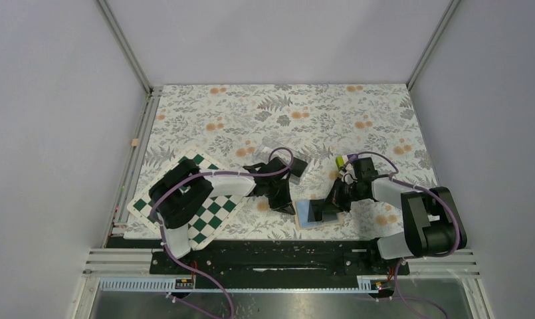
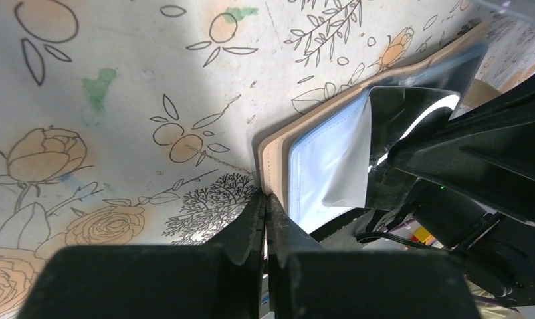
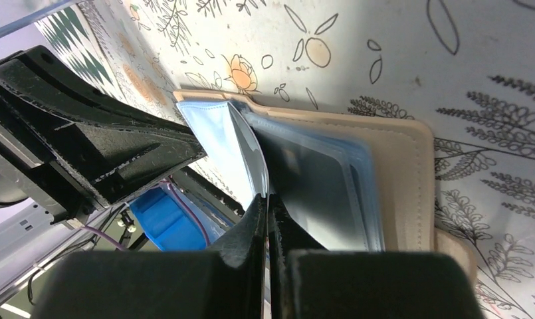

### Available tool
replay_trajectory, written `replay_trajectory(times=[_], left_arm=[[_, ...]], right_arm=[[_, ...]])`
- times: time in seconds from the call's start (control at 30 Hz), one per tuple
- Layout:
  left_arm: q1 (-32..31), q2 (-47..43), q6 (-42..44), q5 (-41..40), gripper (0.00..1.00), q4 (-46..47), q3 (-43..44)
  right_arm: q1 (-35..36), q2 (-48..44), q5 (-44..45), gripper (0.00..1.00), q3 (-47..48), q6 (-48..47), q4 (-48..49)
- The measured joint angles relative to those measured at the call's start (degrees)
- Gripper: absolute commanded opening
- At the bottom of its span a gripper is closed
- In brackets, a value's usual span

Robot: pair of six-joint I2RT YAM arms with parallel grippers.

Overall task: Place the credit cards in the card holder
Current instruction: Insert the credit card into the card holder.

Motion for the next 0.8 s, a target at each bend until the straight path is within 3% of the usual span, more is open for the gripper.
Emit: replay_trajectory(times=[0.47,0.8], left_arm=[[-0.3,0.5,2.5,-1.8,0.00,-1.4,1.7],[-0.3,1.2,3.7,-1.6,0.00,-2.2,2.8]], right_arm=[[1.5,-5.8,3.3,0.00,2.4,-3.4,-9.8],[1.7,-1.5,1.2,0.00,2.2,-3.6,-7.4]])
